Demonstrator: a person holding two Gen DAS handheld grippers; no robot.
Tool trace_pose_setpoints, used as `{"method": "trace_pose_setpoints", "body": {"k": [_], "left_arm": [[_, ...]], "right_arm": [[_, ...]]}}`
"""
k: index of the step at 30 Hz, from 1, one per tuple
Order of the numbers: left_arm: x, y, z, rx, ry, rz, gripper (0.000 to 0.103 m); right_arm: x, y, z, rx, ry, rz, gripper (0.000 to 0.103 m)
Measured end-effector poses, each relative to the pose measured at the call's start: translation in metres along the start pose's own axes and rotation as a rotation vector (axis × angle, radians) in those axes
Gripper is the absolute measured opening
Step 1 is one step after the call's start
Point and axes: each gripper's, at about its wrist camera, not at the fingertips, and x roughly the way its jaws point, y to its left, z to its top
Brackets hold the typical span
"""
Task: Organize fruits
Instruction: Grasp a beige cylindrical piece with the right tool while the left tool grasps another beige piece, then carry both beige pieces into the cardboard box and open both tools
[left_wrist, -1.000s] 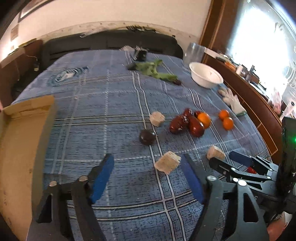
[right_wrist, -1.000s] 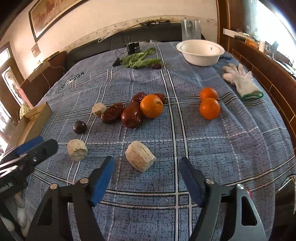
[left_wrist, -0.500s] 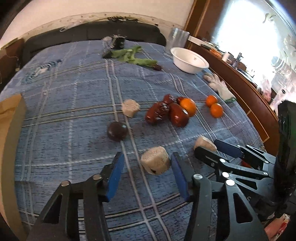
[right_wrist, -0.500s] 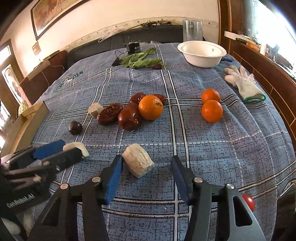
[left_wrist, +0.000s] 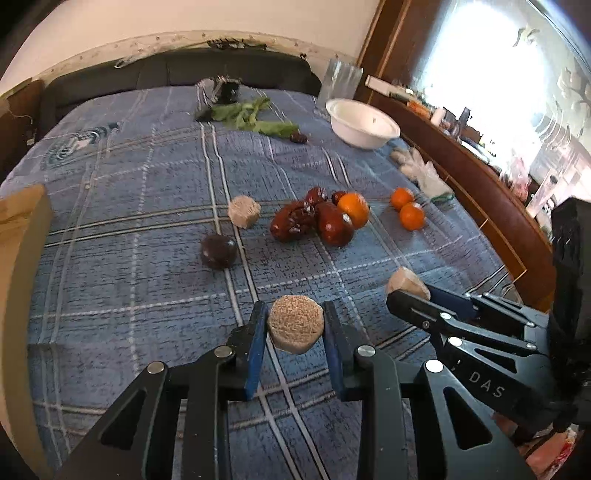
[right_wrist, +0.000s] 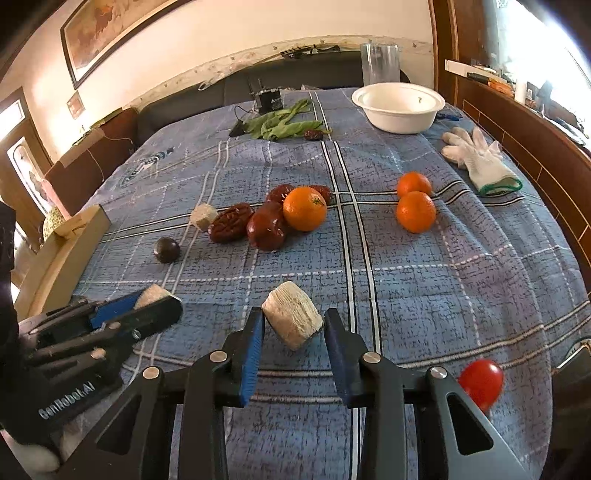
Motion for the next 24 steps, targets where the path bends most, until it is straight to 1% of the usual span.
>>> {"method": "trace_pose_setpoints", "body": {"k": [3, 8, 12, 14, 16, 18, 20, 21, 24], "left_arm": [[-0.026, 0.004, 0.001, -0.023, -0.047, -0.003, 0.028], [-0.085, 0.019, -0.001, -0.079, -0.148, -0.013, 0.028], [-0.144, 0.033, -0.004, -0.138, -0.242, -0.045, 0.028], [-0.172, 0.039, -0.007, -0.152, -0.283, -0.048, 0.028], [-0.204, 0.046, -0.009, -0.161, -0.332, -0.045, 0.028], [-0.236, 0.055, -0.008, -0.161, -0.377, -0.008, 0.028], [-0.254, 0.064, -0.005, -0.155, -0.398, 0.029, 0.028], [-0.265, 0.074, 0.001, -0.152, -0.405, 0.062, 0.028], [-0.277, 0.098, 0.017, -0.146, -0.392, 0.122, 0.028]], "right_arm": [[-0.012, 0.004, -0.001, -0.005, -0.017, 0.008, 0.036], [-0.041, 0.019, 0.0, -0.016, -0.059, 0.063, 0.036], [-0.077, 0.042, 0.001, -0.052, -0.108, 0.126, 0.036], [-0.094, 0.054, 0.001, -0.075, -0.134, 0.148, 0.036], [-0.118, 0.071, 0.004, -0.108, -0.173, 0.187, 0.036], [-0.136, 0.085, 0.007, -0.134, -0.206, 0.221, 0.036], [-0.152, 0.103, 0.014, -0.162, -0.237, 0.265, 0.036], [-0.159, 0.116, 0.022, -0.18, -0.248, 0.301, 0.036], [-0.166, 0.147, 0.043, -0.217, -0.251, 0.38, 0.037]]}}
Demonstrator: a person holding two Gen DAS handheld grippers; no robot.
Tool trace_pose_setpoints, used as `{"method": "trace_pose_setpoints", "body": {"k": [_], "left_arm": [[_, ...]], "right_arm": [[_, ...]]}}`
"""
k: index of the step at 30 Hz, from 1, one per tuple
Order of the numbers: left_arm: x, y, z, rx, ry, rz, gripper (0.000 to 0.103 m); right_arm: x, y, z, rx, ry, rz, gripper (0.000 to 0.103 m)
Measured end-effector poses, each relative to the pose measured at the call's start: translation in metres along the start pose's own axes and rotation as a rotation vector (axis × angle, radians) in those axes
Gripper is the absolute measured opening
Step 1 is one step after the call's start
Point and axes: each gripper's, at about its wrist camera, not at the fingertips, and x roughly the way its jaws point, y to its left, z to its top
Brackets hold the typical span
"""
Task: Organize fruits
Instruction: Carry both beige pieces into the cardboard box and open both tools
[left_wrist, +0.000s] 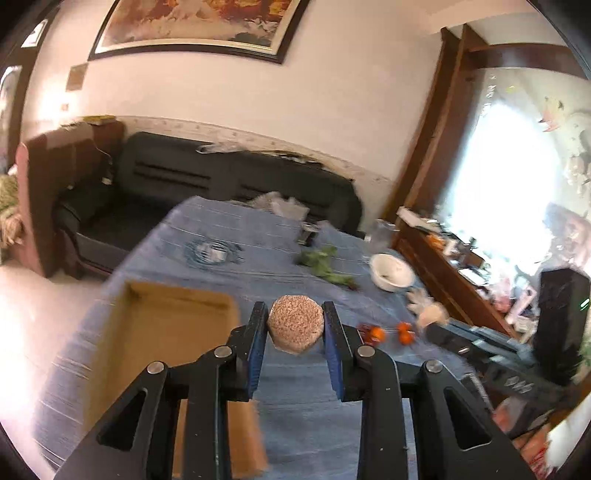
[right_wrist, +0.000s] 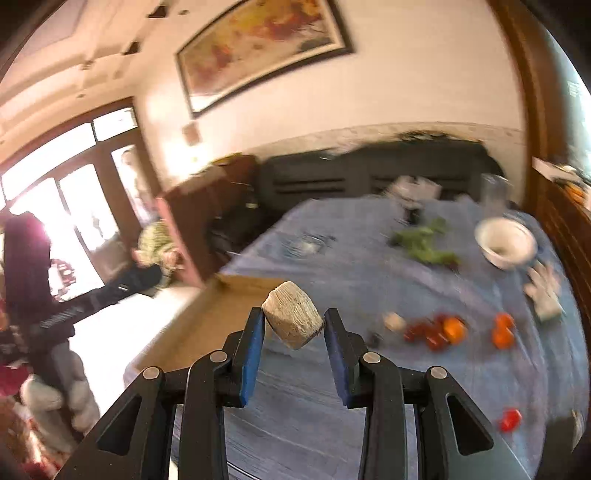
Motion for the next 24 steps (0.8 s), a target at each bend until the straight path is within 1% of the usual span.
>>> {"method": "trace_pose_setpoints", "body": {"k": [1, 2, 3, 5, 6, 7, 8, 9, 13, 15, 18, 23, 24], "left_arm": [[0.004, 0.012, 0.01, 0.005, 0.009, 0.032, 0.028], [0.012, 0.023, 0.019, 0.009, 0.021, 0.068, 0.028], [0.018, 0.032, 0.025, 0.009, 0.034, 0.093, 0.028], [0.046, 0.063, 0.039, -0.015, 0.089, 0.144, 0.028], [0.059, 0.077, 0.041, -0.031, 0.115, 0.164, 0.028], [0.072, 0.088, 0.042, -0.043, 0.137, 0.185, 0.028], [0.085, 0.1, 0.041, -0.056, 0.159, 0.208, 0.028], [0.1, 0.113, 0.04, -0.076, 0.185, 0.227, 0.028], [0.155, 0.167, 0.018, -0.201, 0.299, 0.249, 0.028], [0.171, 0.182, 0.004, -0.243, 0.34, 0.252, 0.028], [0.188, 0.192, -0.007, -0.257, 0.373, 0.256, 0.028], [0.205, 0.2, -0.015, -0.256, 0.411, 0.282, 0.028], [0.207, 0.2, -0.016, -0.255, 0.419, 0.29, 0.028]], "right_arm": [[0.009, 0.009, 0.013, -0.007, 0.006, 0.035, 0.037], [0.016, 0.016, 0.02, -0.012, 0.012, 0.053, 0.037], [0.032, 0.026, 0.032, -0.026, 0.025, 0.071, 0.037], [0.059, 0.039, 0.043, -0.05, 0.05, 0.073, 0.037], [0.077, 0.046, 0.047, -0.063, 0.074, 0.072, 0.037], [0.106, 0.054, 0.049, -0.075, 0.115, 0.072, 0.037], [0.122, 0.057, 0.048, -0.08, 0.139, 0.072, 0.037], [0.151, 0.062, 0.044, -0.089, 0.183, 0.071, 0.037], [0.236, 0.066, 0.021, -0.101, 0.317, 0.048, 0.037], [0.276, 0.061, 0.01, -0.085, 0.378, 0.032, 0.037], [0.314, 0.053, -0.001, -0.078, 0.429, 0.015, 0.037], [0.345, 0.053, -0.009, -0.084, 0.479, 0.01, 0.037], [0.346, 0.053, -0.009, -0.086, 0.482, 0.013, 0.037]]}}
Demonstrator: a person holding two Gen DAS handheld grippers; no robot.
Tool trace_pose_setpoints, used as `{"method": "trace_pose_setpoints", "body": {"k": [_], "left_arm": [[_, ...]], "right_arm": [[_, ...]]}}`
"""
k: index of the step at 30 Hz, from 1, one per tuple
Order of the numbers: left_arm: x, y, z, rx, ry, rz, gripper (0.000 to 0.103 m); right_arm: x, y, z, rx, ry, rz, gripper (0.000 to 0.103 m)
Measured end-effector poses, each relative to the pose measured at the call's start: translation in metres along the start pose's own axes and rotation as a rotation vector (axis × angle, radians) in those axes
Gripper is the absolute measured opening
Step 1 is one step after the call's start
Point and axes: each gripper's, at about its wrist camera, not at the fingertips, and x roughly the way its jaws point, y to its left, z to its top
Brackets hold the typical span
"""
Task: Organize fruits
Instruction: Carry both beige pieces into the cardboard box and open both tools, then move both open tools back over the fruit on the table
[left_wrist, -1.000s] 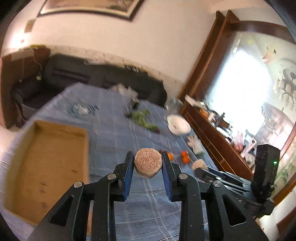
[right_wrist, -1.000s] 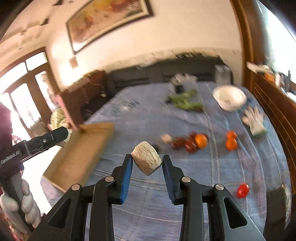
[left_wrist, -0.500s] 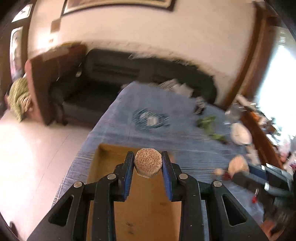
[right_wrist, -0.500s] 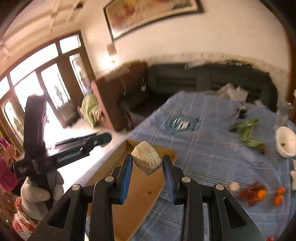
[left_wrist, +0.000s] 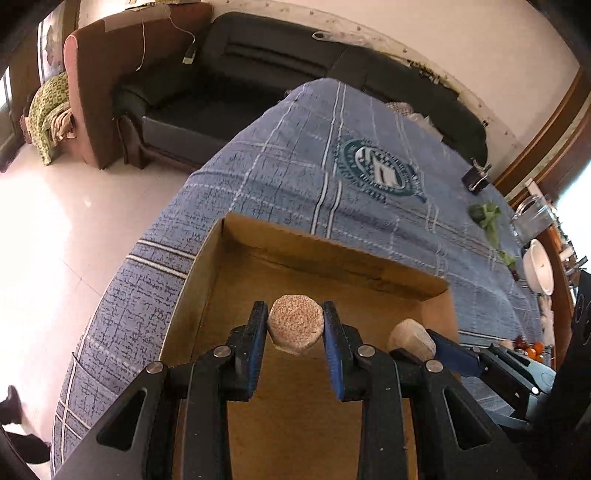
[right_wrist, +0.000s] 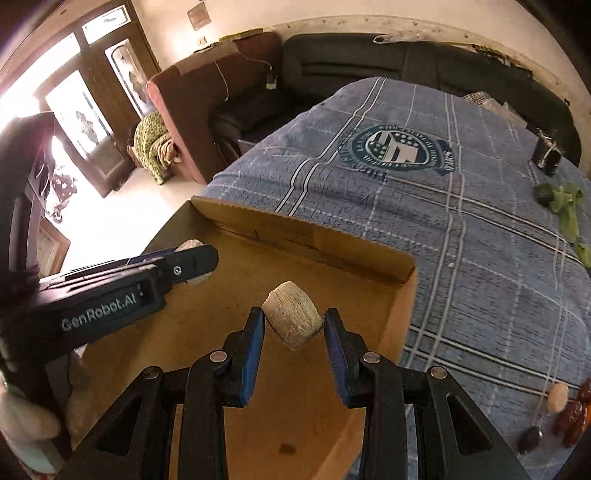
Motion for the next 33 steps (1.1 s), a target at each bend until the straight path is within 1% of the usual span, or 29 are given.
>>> {"method": "trace_pose_setpoints", "body": {"k": [2, 4, 6, 10, 12, 13, 14, 15, 16, 20, 23, 25, 27, 29, 30, 32, 33], "left_arm": [[0.004, -0.001, -0.001, 0.004, 0.003, 0.014, 0.028], [0.002, -0.002, -0.002, 0.007, -0.008, 0.028, 0.032], [-0.005, -0.001, -0.004, 0.007, -0.023, 0.032, 0.04], [-0.033, 0.003, -0.01, 0.001, -0.072, 0.034, 0.041], [-0.055, 0.007, -0.015, -0.017, -0.112, 0.03, 0.045], [-0.064, 0.008, -0.018, -0.024, -0.131, 0.028, 0.046], [-0.076, 0.009, -0.022, -0.033, -0.152, 0.023, 0.049], [-0.09, 0.011, -0.028, -0.046, -0.175, 0.019, 0.052], [-0.099, 0.011, -0.033, -0.056, -0.191, 0.017, 0.053], [-0.138, 0.002, -0.058, -0.075, -0.269, 0.015, 0.06], [-0.161, -0.015, -0.076, -0.058, -0.321, 0.007, 0.062], [-0.174, -0.029, -0.09, -0.041, -0.361, 0.016, 0.068], [-0.189, -0.045, -0.106, -0.023, -0.408, 0.011, 0.075], [-0.199, -0.057, -0.119, -0.019, -0.439, -0.002, 0.078], [-0.203, -0.064, -0.126, -0.019, -0.451, -0.015, 0.079], [-0.208, -0.074, -0.137, -0.022, -0.463, -0.042, 0.08], [-0.21, -0.082, -0.144, -0.016, -0.466, -0.064, 0.08]], "right_arm": [[0.005, 0.0, 0.001, -0.008, 0.005, -0.001, 0.037], [0.012, 0.002, 0.001, -0.018, 0.008, -0.008, 0.037], [0.012, 0.007, -0.001, -0.031, 0.004, -0.017, 0.037], [0.005, 0.013, -0.004, -0.062, -0.023, -0.038, 0.038], [-0.007, 0.016, -0.006, -0.068, -0.046, -0.035, 0.042], [-0.015, 0.017, -0.008, -0.069, -0.063, -0.032, 0.046], [-0.024, 0.017, -0.011, -0.07, -0.083, -0.031, 0.052], [-0.031, 0.018, -0.013, -0.07, -0.098, -0.032, 0.055], [-0.042, 0.018, -0.017, -0.07, -0.12, -0.033, 0.06], [-0.076, 0.02, -0.034, -0.073, -0.185, -0.031, 0.07], [-0.108, 0.021, -0.051, -0.072, -0.255, -0.036, 0.077], [-0.128, 0.023, -0.062, -0.077, -0.306, -0.057, 0.08], [-0.15, 0.024, -0.076, -0.087, -0.365, -0.099, 0.085], [-0.174, 0.024, -0.092, -0.093, -0.437, -0.138, 0.095], [-0.188, 0.023, -0.102, -0.09, -0.479, -0.156, 0.097], [-0.21, 0.02, -0.117, -0.083, -0.532, -0.172, 0.103], [-0.22, 0.017, -0.124, -0.081, -0.552, -0.179, 0.103]]}}
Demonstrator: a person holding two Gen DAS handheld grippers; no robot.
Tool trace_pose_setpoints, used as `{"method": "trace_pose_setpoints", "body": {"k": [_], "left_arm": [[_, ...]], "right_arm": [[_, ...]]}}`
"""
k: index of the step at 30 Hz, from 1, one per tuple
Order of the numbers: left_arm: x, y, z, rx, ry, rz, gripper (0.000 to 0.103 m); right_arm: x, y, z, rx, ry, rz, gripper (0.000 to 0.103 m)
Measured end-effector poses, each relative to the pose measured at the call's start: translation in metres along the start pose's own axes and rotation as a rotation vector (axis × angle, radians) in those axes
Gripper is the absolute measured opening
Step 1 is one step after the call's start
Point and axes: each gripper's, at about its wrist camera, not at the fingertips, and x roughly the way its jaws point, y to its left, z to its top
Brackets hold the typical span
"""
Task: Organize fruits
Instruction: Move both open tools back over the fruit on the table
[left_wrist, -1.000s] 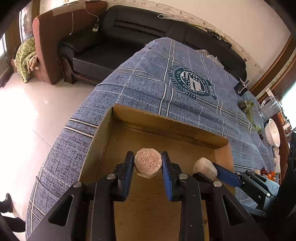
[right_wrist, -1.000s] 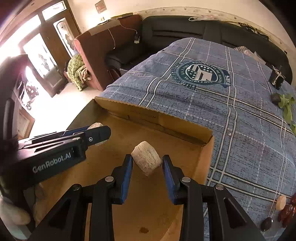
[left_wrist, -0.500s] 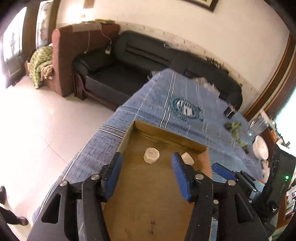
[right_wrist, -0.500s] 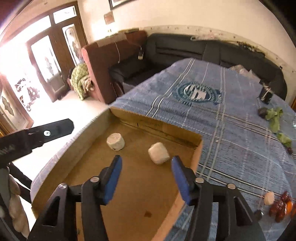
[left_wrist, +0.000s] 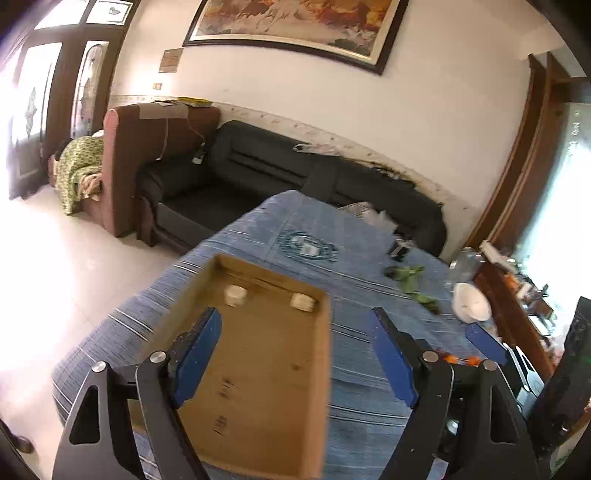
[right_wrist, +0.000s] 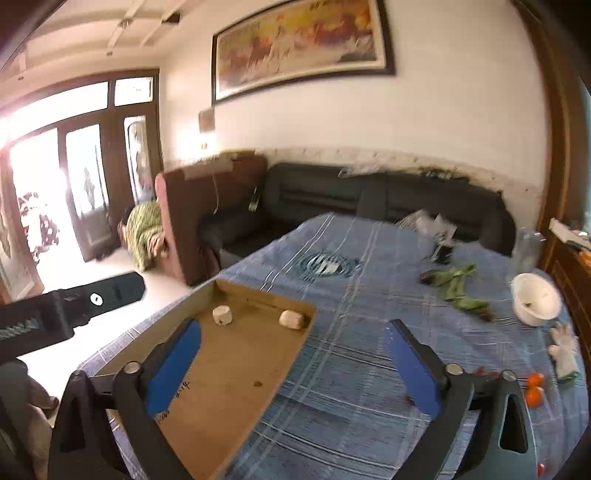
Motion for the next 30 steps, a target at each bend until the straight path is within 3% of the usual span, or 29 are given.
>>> {"method": "trace_pose_setpoints", "body": {"k": [5, 11, 15, 21, 25, 30], "left_arm": [[-0.006, -0.036, -0.017, 0.055, 0.013, -0.072, 0.08], [-0.025, -0.069, -0.031, 0.152, -0.079, -0.072, 0.08], [-0.028, -0.073, -0.035, 0.175, -0.076, -0.077, 0.08], [-0.007, -0.057, -0.035, 0.114, 0.005, -0.092, 0.08], [0.023, -0.055, -0.041, 0.074, 0.098, -0.134, 0.08], [0.057, -0.065, -0.054, 0.091, 0.179, -0.144, 0.08]], "right_arm": [[-0.046, -0.025, -0.007, 0.001, -0.082, -0.081, 0.103], [-0.086, -0.06, -0.016, 0.06, -0.162, -0.157, 0.103], [-0.088, -0.077, -0.024, 0.108, -0.164, -0.154, 0.103], [-0.074, -0.113, -0.042, 0.16, -0.094, -0.198, 0.103], [-0.067, -0.164, -0.052, 0.249, -0.023, -0.245, 0.103], [-0.066, -0.236, -0.069, 0.397, 0.054, -0.291, 0.103]]}}
